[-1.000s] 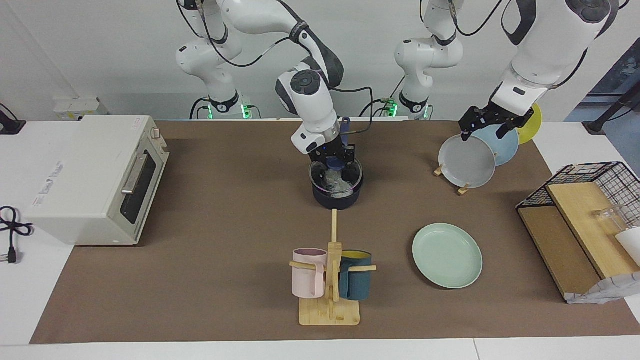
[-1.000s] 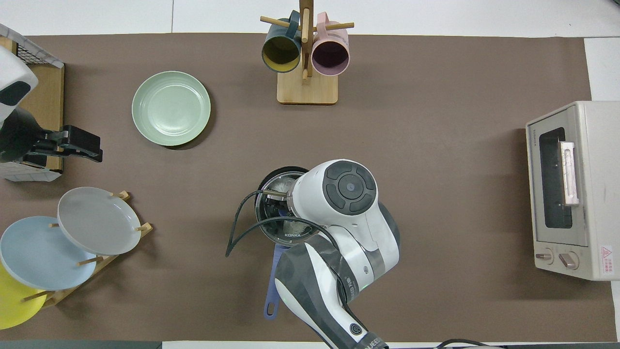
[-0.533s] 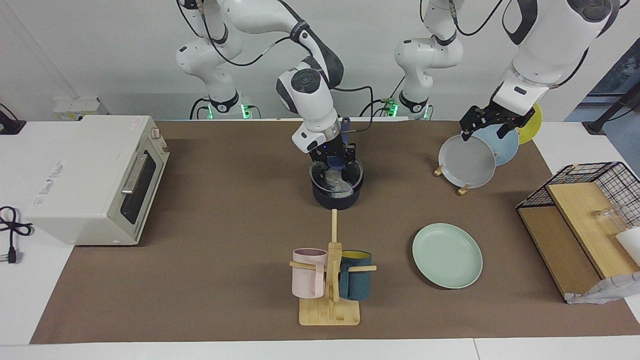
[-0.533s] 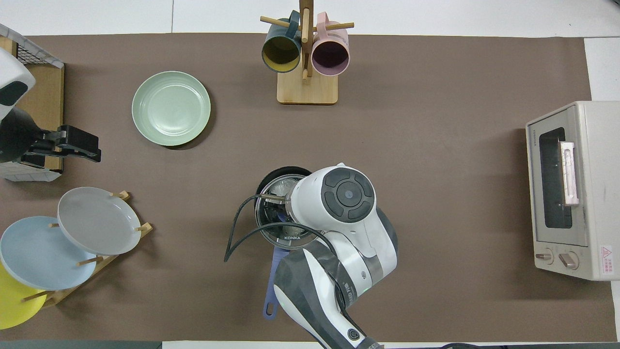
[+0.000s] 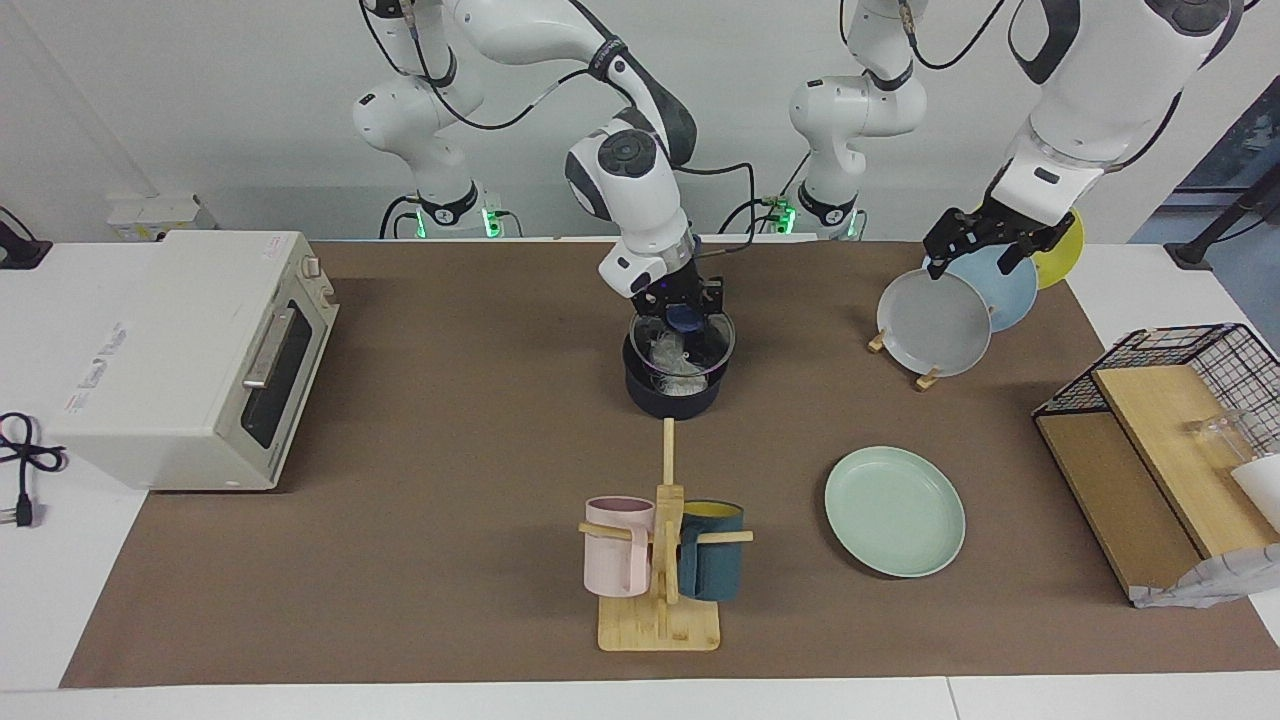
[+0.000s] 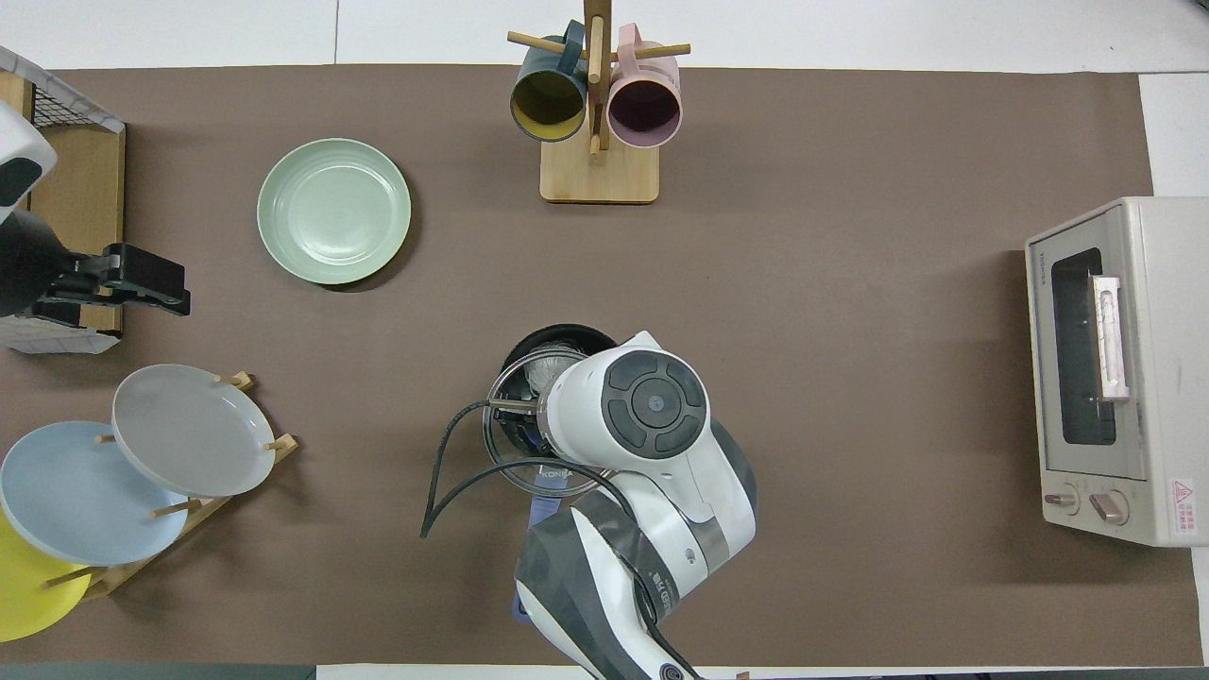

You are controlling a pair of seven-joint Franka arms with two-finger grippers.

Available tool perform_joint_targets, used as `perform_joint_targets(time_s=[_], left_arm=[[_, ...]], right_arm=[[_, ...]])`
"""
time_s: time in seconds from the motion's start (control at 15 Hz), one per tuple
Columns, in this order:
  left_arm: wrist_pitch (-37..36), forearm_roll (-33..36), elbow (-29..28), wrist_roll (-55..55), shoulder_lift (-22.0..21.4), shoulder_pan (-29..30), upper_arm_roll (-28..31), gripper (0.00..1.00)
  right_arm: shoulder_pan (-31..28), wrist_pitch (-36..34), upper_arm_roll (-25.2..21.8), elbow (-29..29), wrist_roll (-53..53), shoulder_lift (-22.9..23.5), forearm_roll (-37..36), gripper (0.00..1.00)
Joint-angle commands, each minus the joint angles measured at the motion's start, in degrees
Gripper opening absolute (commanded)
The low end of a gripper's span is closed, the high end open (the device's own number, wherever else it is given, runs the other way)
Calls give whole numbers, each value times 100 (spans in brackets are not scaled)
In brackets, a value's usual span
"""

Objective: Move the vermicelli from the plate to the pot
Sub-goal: 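Carry the glass lid over the pot with the right gripper and lower it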

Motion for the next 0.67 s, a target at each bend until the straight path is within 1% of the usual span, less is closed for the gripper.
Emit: perform_joint_targets(time_s=[0.0,0.13,0.6], left_arm=[[13,117,-87,44,-103,69,-40,100],[13,117,-87,44,-103,60,-40,100],[13,117,-87,44,-103,60,-40,100]], right_arm=[[-113,123,-3,-160,-300,41,63,51],[-210,176,-3,-133,-379,59,-77,51],[-280,308,-3,-124,-573,94,-113,51]])
